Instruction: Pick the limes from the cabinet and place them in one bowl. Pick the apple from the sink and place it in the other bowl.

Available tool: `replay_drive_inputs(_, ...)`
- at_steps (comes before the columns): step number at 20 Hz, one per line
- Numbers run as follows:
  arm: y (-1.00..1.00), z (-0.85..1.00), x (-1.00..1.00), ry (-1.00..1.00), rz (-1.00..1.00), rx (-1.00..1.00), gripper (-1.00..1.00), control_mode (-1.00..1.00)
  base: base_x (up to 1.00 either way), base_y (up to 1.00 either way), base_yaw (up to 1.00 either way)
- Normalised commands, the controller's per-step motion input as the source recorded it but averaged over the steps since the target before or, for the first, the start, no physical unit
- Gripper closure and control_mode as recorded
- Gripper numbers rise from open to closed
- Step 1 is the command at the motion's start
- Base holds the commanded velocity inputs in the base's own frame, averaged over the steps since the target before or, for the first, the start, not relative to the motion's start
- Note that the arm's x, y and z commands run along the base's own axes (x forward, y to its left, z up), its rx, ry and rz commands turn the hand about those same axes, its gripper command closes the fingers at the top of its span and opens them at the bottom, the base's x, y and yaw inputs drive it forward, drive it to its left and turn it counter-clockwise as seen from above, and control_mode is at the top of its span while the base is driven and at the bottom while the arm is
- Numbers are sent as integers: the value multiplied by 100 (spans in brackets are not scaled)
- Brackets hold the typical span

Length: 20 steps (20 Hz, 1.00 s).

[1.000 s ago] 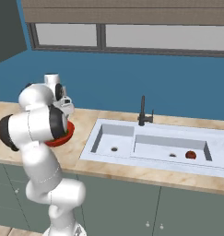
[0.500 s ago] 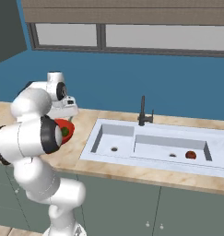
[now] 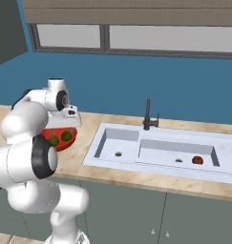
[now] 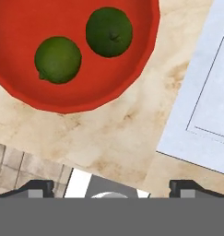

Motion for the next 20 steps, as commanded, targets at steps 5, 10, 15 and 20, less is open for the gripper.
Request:
replay_drive_inputs(5, -23, 11, -19, 1, -17, -1, -100, -100, 0, 0, 0)
replay_drive_inputs(10, -30, 14, -45, -8, -21, 0, -100, -100, 0, 0, 0)
replay_drive_inputs(15, -29, 16, -38, -14, -21, -1, -100, -100, 0, 0, 0)
replay_drive_inputs(20, -35, 17, -37, -15, -20, -8, -100, -100, 0, 0, 0)
